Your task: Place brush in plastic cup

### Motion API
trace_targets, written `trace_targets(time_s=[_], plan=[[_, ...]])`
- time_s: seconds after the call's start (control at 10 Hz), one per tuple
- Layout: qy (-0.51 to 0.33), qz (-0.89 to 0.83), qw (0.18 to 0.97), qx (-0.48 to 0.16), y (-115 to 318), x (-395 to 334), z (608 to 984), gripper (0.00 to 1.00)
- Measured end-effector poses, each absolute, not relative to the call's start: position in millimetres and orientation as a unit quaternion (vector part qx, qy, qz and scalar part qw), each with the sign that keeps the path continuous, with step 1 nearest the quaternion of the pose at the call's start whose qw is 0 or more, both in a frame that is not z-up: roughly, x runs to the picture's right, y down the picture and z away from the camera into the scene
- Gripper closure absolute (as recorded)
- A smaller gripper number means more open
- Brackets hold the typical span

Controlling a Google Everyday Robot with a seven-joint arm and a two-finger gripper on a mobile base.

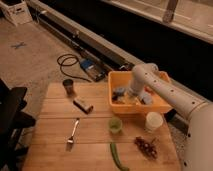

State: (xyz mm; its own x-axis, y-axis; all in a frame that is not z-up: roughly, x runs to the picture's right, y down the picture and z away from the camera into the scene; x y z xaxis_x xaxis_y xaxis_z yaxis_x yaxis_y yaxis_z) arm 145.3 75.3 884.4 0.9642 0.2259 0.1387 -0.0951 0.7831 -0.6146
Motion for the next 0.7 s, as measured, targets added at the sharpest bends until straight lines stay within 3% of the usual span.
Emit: trace_targets(time_s=[0.7], plan=[[-0.093, 0.126, 0.934, -0.32, 78, 165, 908, 0.35]])
